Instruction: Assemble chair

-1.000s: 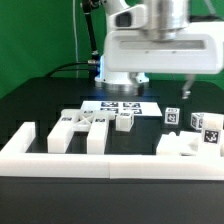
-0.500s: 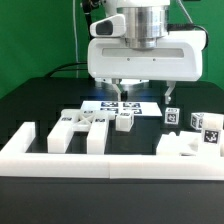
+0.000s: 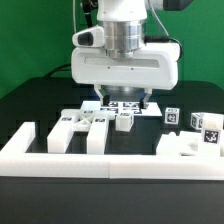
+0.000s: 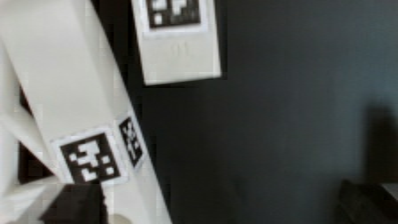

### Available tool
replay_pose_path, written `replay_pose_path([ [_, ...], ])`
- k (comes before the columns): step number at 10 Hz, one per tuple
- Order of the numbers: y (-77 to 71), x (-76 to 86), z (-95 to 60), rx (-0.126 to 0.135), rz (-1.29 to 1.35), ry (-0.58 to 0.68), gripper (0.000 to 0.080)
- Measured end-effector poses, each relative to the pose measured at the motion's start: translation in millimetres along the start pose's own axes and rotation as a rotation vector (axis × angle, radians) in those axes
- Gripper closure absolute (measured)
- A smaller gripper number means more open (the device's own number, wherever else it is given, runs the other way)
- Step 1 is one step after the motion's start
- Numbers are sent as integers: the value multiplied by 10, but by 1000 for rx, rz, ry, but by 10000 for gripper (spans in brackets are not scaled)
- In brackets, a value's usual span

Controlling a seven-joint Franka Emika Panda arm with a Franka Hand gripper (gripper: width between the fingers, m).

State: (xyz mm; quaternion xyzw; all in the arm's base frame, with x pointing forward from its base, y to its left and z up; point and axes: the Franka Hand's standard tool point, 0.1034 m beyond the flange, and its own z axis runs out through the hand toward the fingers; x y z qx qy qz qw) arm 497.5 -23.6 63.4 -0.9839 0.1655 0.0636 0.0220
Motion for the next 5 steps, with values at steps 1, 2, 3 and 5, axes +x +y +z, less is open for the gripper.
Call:
replay_pose_path([
  [1, -3, 14, -3, 0, 0, 6, 150],
  [2, -1, 8, 4, 0, 0, 3, 150],
  [3, 2, -31, 25, -4, -1, -60, 150],
  [5, 85, -67, 93, -14, -4, -220, 150],
])
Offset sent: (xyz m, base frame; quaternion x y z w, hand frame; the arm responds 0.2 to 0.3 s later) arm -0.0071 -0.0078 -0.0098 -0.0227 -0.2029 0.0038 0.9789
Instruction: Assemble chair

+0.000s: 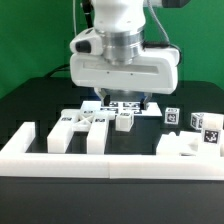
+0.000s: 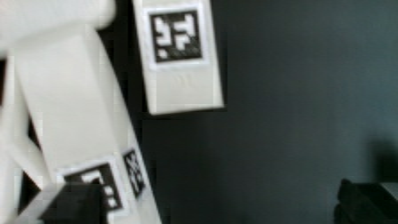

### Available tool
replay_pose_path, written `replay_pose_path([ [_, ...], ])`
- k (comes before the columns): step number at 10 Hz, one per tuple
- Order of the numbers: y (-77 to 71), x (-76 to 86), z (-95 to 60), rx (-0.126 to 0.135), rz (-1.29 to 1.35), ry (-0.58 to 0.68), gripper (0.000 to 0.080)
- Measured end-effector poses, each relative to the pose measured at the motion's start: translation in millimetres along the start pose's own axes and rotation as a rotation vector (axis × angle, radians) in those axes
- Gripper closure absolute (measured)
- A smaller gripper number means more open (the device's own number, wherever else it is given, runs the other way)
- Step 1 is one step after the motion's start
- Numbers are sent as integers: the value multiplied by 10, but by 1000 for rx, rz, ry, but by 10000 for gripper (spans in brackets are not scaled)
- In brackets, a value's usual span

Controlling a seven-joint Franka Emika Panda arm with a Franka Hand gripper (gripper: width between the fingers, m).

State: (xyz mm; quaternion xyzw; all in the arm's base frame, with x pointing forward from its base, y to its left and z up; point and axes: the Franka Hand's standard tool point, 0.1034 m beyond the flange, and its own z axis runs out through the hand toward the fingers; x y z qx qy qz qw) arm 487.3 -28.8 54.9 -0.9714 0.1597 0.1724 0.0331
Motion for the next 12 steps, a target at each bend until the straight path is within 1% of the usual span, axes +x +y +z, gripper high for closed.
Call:
replay_pose_path([
  [1, 2, -22, 20, -3, -5, -50, 150],
  [2, -10, -62, 40, -8, -18, -132, 150],
  [4, -29, -48, 48, -7, -98, -221, 150],
  [5, -13, -117, 61, -7, -103, -299, 150],
  [6, -10, -75, 77, -9, -101, -324, 150],
  [7, -16, -52, 82, -10, -102, -314, 150],
  [10, 10, -62, 145, -12, -98, -329, 150],
  [12, 13, -75, 153, -13, -97, -344, 150],
])
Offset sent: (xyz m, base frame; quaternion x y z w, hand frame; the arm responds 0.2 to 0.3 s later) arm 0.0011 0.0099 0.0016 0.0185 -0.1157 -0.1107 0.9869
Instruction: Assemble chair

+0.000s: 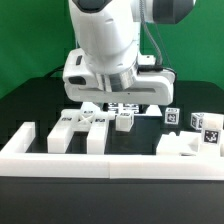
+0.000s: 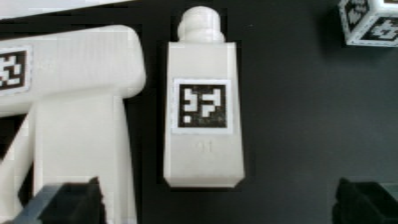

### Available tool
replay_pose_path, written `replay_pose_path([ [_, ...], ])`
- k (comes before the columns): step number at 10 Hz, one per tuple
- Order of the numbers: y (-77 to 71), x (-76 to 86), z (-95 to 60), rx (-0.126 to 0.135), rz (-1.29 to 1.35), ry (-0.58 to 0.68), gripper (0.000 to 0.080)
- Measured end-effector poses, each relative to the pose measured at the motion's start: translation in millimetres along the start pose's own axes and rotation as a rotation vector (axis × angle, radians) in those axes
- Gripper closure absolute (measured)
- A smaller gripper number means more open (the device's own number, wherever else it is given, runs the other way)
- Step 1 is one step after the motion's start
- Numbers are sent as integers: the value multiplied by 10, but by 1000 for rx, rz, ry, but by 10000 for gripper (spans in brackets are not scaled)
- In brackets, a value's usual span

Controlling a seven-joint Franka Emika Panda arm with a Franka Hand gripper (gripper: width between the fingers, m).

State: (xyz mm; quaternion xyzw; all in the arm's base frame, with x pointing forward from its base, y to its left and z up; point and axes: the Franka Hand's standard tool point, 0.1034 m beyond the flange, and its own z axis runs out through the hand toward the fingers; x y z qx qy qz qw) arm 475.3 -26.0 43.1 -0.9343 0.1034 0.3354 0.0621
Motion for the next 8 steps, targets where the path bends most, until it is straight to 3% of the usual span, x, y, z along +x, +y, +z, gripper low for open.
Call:
replay_pose_path([
  [3, -41, -23, 43, -7, -4, -143, 150],
  [8, -55, 42, 124, -14, -7, -125, 150],
])
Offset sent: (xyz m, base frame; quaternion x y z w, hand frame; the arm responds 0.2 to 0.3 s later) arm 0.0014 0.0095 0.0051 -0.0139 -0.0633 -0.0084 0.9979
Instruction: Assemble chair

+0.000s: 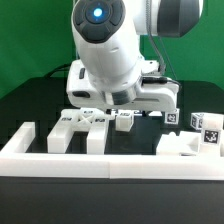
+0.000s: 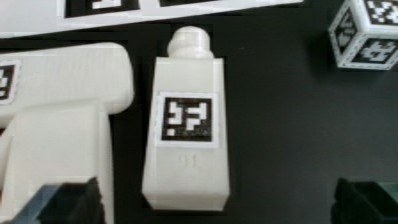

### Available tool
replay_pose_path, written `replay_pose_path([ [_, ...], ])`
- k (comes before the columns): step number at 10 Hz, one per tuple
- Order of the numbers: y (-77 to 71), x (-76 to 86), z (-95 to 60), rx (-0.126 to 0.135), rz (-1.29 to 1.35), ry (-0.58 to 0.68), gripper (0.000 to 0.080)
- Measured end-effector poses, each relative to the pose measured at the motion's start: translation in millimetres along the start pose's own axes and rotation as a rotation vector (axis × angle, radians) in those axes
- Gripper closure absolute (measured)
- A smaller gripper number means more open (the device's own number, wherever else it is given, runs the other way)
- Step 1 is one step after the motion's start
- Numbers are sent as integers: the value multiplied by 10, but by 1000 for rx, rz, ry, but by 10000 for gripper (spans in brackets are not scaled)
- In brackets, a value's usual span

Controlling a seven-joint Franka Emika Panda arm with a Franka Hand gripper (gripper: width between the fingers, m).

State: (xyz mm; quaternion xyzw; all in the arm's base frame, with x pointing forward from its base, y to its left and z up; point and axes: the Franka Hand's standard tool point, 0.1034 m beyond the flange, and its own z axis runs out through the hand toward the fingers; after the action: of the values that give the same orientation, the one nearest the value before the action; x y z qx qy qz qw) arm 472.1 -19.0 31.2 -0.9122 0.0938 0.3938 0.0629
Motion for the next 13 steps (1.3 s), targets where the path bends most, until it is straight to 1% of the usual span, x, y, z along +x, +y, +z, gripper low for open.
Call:
replay_pose_path([
  [2, 2, -1, 73, -4, 5, -1, 150],
  [5, -8, -5, 77, -5, 4, -2, 150],
  [8, -51, -9, 82, -11, -2, -2, 150],
  [13, -62, -8, 85, -13, -2, -2, 150],
])
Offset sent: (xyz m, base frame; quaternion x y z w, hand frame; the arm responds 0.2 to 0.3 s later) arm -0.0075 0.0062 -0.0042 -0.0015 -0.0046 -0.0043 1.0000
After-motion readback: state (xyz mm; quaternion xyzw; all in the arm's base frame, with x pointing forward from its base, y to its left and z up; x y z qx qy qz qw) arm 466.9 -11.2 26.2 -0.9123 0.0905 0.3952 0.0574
